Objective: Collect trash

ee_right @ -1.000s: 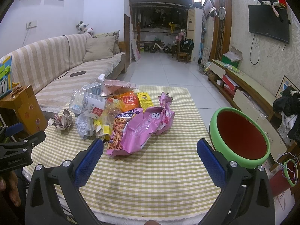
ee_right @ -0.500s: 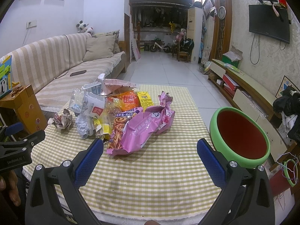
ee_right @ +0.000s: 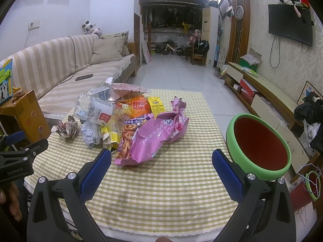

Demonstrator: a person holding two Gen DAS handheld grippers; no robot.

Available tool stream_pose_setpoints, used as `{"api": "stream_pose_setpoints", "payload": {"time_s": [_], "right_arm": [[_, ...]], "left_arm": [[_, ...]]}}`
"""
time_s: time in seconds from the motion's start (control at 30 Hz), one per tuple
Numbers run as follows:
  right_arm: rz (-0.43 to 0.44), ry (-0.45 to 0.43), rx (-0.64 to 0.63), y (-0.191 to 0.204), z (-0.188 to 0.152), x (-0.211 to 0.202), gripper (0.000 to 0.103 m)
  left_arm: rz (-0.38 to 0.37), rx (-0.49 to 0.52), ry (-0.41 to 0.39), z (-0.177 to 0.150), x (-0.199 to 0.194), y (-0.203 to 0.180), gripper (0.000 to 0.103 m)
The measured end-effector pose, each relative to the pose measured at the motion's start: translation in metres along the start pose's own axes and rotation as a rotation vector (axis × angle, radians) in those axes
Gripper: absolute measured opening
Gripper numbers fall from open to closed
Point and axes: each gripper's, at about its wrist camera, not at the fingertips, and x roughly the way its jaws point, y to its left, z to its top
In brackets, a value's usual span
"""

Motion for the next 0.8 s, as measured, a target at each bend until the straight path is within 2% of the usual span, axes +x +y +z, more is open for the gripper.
{"api": "stream_pose_setpoints", "payload": {"time_s": [0.4,0.57,0.8], "right_arm": [[0.007,0.007,-0.014,0.001,0.007,0.003,0.096],[0.029,0.044,-0.015,0.000,0.013,0.011,0.096],[0.050,0.107,0.049,-0.008,0.026,0.031,0.096]], "left_arm": [[-0.021,-0.041,0.045,0.004,0.006,0.005,0.098],[-0.018,-0.044,0.047,0.012,0.009,0.008,0.098],[-0.074,-0.027,0.053,0.034,0.018,0.008,0.098]]}}
